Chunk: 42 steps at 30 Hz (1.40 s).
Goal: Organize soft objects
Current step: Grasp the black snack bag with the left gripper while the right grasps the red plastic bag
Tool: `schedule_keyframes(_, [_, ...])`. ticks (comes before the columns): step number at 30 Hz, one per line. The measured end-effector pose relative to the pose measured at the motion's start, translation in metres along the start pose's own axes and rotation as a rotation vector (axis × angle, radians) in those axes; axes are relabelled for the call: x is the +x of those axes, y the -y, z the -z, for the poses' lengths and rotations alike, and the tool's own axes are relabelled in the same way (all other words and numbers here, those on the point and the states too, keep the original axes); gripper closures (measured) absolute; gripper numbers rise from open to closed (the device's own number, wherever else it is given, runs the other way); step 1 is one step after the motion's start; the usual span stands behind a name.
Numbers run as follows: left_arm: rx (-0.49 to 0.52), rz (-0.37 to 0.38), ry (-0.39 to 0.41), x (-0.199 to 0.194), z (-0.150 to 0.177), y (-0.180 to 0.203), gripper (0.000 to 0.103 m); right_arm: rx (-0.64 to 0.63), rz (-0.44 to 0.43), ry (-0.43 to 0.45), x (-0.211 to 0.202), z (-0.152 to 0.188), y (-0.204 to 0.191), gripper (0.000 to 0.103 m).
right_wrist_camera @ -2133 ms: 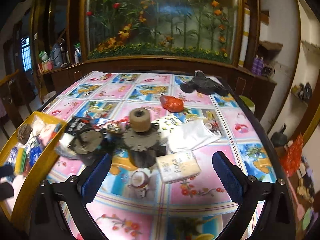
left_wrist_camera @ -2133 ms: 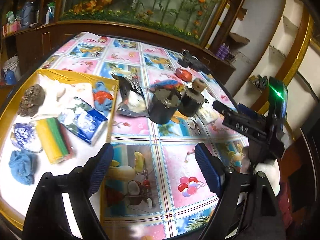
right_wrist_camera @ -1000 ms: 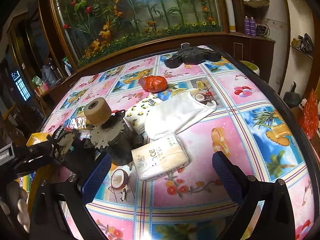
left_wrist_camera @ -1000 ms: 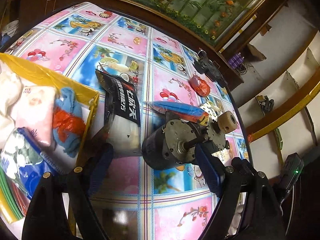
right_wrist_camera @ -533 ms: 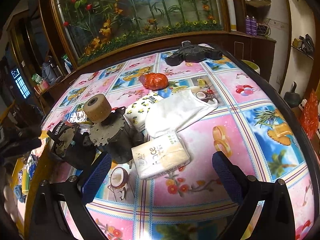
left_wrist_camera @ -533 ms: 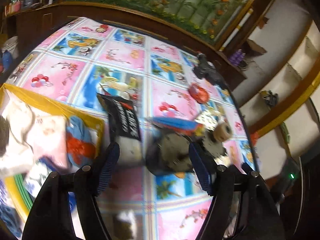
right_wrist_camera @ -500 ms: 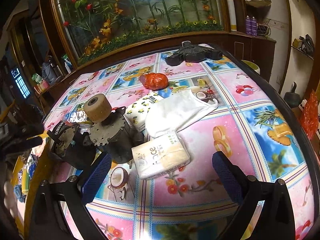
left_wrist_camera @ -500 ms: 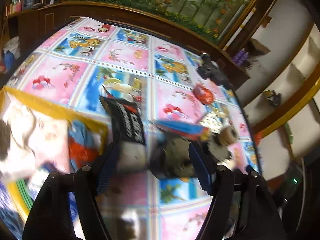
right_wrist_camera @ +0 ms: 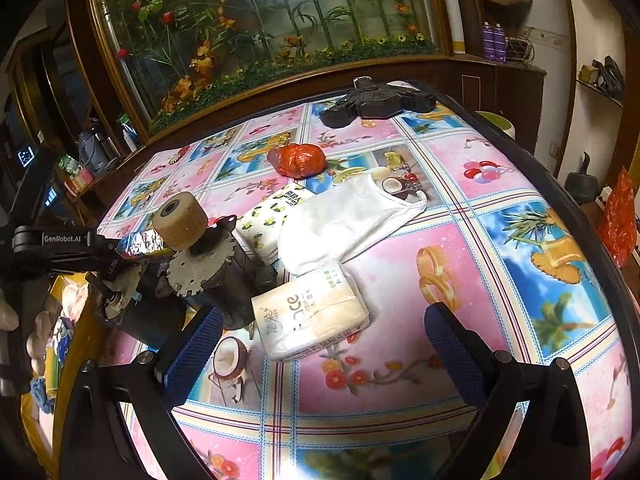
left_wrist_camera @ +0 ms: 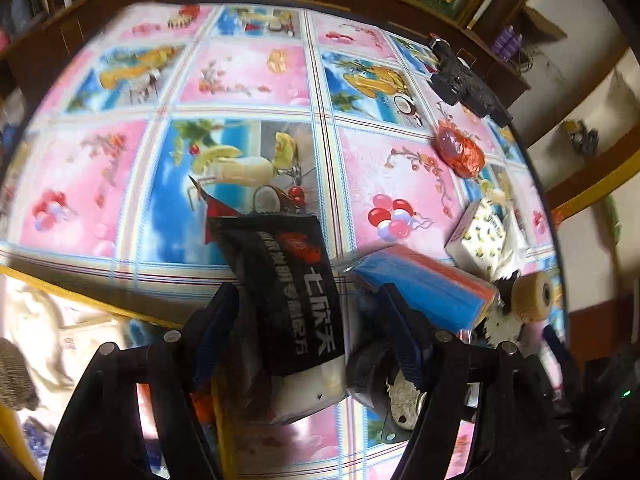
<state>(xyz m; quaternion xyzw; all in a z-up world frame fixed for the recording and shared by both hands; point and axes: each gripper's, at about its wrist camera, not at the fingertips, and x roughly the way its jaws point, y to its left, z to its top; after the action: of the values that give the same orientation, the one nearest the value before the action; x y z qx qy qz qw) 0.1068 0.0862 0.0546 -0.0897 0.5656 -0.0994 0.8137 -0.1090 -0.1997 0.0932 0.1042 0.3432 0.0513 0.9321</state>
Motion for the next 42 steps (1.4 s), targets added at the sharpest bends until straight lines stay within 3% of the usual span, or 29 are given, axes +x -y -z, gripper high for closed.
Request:
schedule_keyframes(3, [0.015, -0.010, -0.024, 0.006, -0.002, 0.003, 0.035, -0.004, 0.005, 0.002, 0.000, 0.000, -0.001, 0.001])
schedule_keyframes(5, [0.076, -0.029, -0.021, 0.010, 0.002, 0.015, 0.054, -0.004, 0.006, 0.000, 0.001, -0.001, -0.001, 0.001])
schedule_keyframes(7, [0.082, 0.019, -0.020, 0.009, 0.004, 0.020, 0.071, 0.003, 0.009, 0.001, 0.001, -0.001, 0.001, 0.001])
schedule_keyframes(9, [0.094, 0.000, 0.030, 0.002, 0.007, 0.024, 0.071, 0.010, 0.012, 0.004, 0.001, -0.001, 0.002, 0.001])
schedule_keyframes(16, [0.066, 0.159, 0.220, -0.065, 0.035, 0.022, 0.073, 0.039, 0.018, -0.004, 0.001, -0.001, 0.009, 0.001])
schedule_keyframes(20, [0.055, 0.279, 0.258, -0.093, 0.065, 0.020, 0.073, 0.082, -0.003, 0.005, -0.002, -0.003, 0.018, 0.001])
schedule_keyframes(23, [0.065, 0.305, 0.250, -0.095, 0.082, 0.020, 0.073, 0.152, -0.051, -0.020, -0.001, -0.004, 0.029, 0.001])
schedule_keyframes(29, [0.022, 0.282, 0.221, -0.085, 0.084, -0.004, 0.073, 0.187, -0.091, -0.070, -0.007, -0.020, 0.037, 0.001])
schedule_keyframes(35, [0.059, 0.098, 0.169, -0.055, 0.047, -0.006, 0.066, 0.233, -0.094, -0.090, 0.003, -0.053, 0.041, 0.001])
schedule_keyframes(38, [0.108, 0.016, 0.091, -0.027, 0.027, 0.000, 0.062, 0.196, -0.083, -0.069, 0.005, -0.074, 0.037, 0.001])
schedule_keyframes(42, [0.163, -0.028, -0.021, 0.008, 0.025, 0.012, 0.063, 0.095, -0.071, -0.094, 0.022, -0.107, 0.023, 0.001])
